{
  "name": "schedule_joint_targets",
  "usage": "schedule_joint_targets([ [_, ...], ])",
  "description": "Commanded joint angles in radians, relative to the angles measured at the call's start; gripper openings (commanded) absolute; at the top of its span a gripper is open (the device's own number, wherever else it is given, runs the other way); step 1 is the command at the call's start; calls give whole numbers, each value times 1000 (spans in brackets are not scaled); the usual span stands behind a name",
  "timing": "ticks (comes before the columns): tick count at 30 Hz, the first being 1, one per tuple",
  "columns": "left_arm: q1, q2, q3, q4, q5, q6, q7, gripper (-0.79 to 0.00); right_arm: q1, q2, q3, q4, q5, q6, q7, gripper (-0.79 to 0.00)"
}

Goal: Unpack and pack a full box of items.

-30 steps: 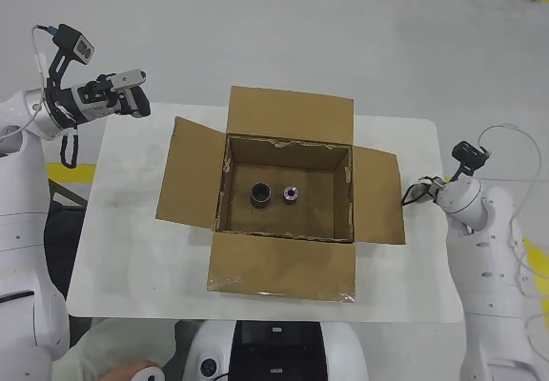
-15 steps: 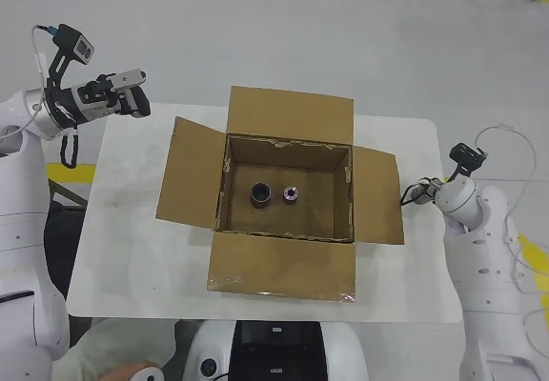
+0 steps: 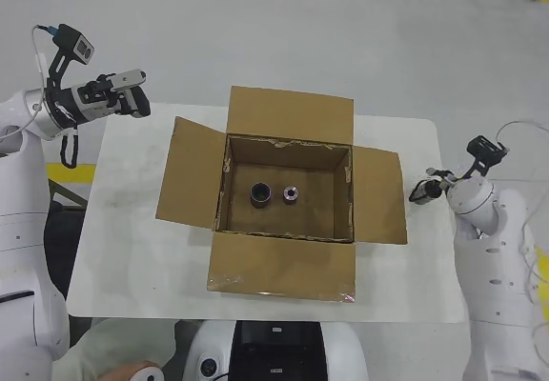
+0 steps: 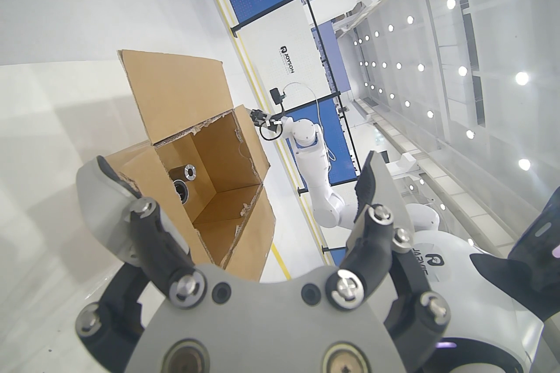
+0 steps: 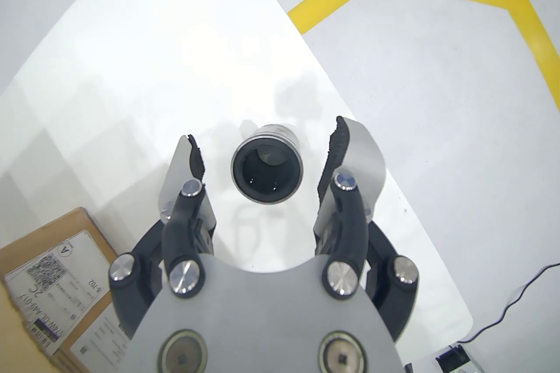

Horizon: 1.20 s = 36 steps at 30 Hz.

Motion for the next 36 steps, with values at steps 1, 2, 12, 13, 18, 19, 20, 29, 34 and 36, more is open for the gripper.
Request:
schedule_joint_targets([
  [1,0,0,0,0,0,0,0,0,-18,1,10,-48,-7,14,-2,-194],
  [2,0,0,0,0,0,0,0,0,-27,2,15,-75,-11,19,-4,-191],
  [12,0,0,0,0,0,0,0,0,-136,6,31,-355,-21,17,26,-154],
  [13,0,0,0,0,0,0,0,0,-146,6,29,-382,-20,13,35,-160],
  [18,0,0,0,0,0,0,0,0,-180,7,11,-507,-23,-15,61,-148],
  [19,0,0,0,0,0,0,0,0,-186,7,1,-530,-23,-26,66,-148],
  [20,0,0,0,0,0,0,0,0,-189,7,-8,-554,-22,-37,68,-148],
  [29,0,0,0,0,0,0,0,0,-187,-1,-223,-670,-94,-127,60,-132],
  [34,0,0,0,0,0,0,0,0,-156,-8,-328,-669,-160,-131,76,-132],
  [36,0,0,0,0,0,0,0,0,-148,-11,-364,-663,-183,-141,85,-135],
])
